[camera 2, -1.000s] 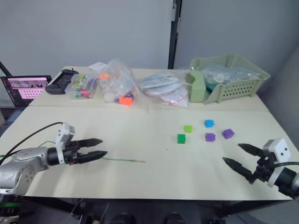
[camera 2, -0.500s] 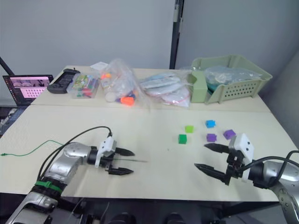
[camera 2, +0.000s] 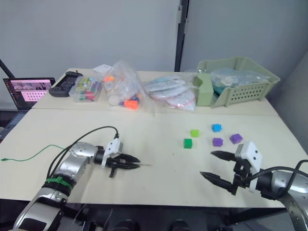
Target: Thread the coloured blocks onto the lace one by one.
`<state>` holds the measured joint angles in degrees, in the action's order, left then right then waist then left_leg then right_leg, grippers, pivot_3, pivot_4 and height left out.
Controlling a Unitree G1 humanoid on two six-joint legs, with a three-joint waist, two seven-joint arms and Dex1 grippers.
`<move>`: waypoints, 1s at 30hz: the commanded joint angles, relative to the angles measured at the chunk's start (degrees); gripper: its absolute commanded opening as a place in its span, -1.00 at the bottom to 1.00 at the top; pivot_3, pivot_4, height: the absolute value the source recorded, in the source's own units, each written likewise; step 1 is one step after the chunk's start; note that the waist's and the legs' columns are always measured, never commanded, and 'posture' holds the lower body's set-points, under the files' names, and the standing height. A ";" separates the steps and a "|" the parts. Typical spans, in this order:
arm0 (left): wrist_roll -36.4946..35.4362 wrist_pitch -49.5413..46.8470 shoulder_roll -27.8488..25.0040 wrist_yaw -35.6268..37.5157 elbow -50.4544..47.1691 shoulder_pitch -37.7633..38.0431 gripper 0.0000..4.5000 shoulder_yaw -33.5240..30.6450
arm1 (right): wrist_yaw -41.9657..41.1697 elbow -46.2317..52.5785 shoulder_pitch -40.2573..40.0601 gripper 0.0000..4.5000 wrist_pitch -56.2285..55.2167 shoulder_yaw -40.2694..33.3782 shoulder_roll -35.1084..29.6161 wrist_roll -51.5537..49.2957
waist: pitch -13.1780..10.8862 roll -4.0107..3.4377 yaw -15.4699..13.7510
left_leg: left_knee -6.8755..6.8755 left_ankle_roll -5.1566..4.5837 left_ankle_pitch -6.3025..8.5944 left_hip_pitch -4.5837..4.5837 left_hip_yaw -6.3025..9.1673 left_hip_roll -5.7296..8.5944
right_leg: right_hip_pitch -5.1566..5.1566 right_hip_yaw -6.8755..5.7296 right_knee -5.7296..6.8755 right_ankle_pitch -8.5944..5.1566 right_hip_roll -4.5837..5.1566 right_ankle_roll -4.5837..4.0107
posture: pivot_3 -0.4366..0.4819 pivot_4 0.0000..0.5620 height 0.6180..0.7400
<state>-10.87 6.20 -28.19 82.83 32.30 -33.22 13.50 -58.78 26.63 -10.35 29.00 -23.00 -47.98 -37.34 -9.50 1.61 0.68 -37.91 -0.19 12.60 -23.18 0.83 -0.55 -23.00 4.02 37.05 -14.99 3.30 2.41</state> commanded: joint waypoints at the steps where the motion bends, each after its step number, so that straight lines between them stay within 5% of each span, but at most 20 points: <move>1: 1.95 -0.03 0.45 1.39 0.66 1.17 -0.97 2.06 | 0.28 1.59 -0.45 1.00 -0.95 -1.53 0.54 -1.19 | 0.00 0.00 -0.03 | 0.00 0.00 0.00 0.00 0.00 0.00 | 0.00 0.00 0.00 0.00 0.00 0.00 | -0.05 -0.47 1.00; 13: -0.92 -4.24 -0.62 0.79 -7.11 2.22 -0.97 -0.69 | 4.03 2.55 -4.18 1.00 -2.14 -2.70 4.15 -0.11 | 0.00 0.00 0.00 | 0.00 0.00 0.00 -0.04 0.05 -0.02 | -0.02 -0.02 0.01 0.00 0.01 0.00 | -0.05 -0.47 1.00; 22: -7.91 -20.40 -9.18 -2.25 -29.91 7.99 -0.97 -6.02 | 21.69 3.22 -7.37 1.00 -0.27 -7.10 12.66 3.60 | 0.02 -0.04 0.11 | 0.00 0.00 0.00 -0.01 0.43 -0.19 | -0.05 -0.01 0.07 0.01 0.00 -0.01 | -0.05 -0.47 1.00; 30: -5.65 -18.23 -12.20 -4.82 -33.72 11.53 -0.97 -5.86 | 31.44 1.34 -4.04 1.00 0.77 -4.88 16.49 8.06 | 0.02 -0.05 0.05 | 0.00 0.00 0.00 -0.02 0.27 -0.18 | -0.07 -0.01 0.06 0.00 -0.01 -0.02 | -0.05 -0.47 1.00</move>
<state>-17.27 -14.27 -39.98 78.45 -1.08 -21.61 7.96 -27.46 26.63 -14.69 30.51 -27.33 -31.42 -29.31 -9.48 1.56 0.73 -37.91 -0.18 12.60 -23.21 1.02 -0.73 -23.07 4.00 37.11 -14.98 3.29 2.39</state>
